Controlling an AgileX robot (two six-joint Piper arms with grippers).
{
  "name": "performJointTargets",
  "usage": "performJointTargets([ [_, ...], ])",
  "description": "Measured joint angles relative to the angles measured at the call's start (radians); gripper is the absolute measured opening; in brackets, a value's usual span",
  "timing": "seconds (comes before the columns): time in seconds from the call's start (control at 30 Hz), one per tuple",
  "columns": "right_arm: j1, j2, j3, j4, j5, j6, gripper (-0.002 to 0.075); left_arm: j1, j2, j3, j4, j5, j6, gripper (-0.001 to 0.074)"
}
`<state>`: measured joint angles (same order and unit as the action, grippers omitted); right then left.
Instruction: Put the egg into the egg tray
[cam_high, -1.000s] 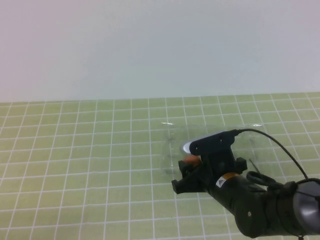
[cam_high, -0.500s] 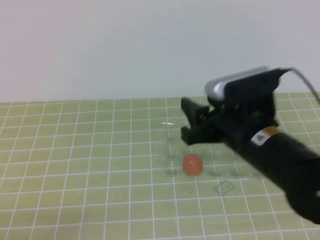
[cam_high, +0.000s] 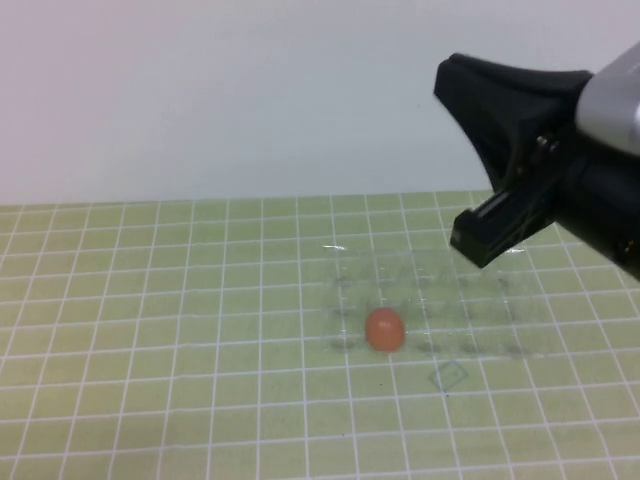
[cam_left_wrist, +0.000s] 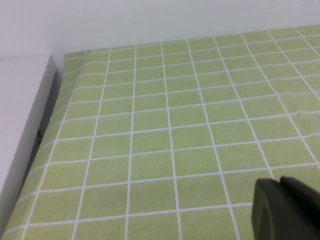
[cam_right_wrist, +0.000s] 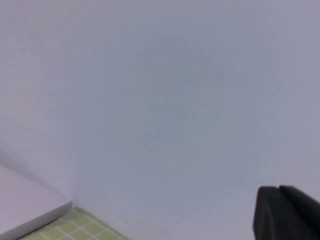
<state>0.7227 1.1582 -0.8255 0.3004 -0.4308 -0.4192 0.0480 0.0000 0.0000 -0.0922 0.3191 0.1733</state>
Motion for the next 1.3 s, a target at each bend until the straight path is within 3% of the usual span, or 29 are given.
performJointTargets([
  [0.33, 0.0, 0.014, 0.006, -0.101, 0.026, 0.002, -0.0001, 0.0, 0.0, 0.0, 0.0, 0.0, 0.0, -0.0002],
  [0.53, 0.0, -0.18, 0.008, -0.271, 0.062, 0.002, -0.0001, 0.0, 0.0, 0.0, 0.0, 0.0, 0.0, -0.0002],
  [0.67, -0.032, -0.361, 0.01, -0.306, 0.258, 0.002, -0.0001, 0.0, 0.0, 0.0, 0.0, 0.0, 0.0, -0.0002],
  [0.83, -0.205, -0.583, 0.156, -0.291, 0.487, 0.002, -0.0001, 0.0, 0.0, 0.0, 0.0, 0.0, 0.0, -0.0001],
  [1.07, -0.517, -0.851, 0.553, -0.089, 0.489, 0.002, -0.0001, 0.0, 0.0, 0.0, 0.0, 0.0, 0.0, -0.0001],
  [1.3, -0.71, -1.07, 0.821, -0.012, 0.54, 0.002, -0.0001, 0.0, 0.0, 0.0, 0.0, 0.0, 0.0, -0.0002],
])
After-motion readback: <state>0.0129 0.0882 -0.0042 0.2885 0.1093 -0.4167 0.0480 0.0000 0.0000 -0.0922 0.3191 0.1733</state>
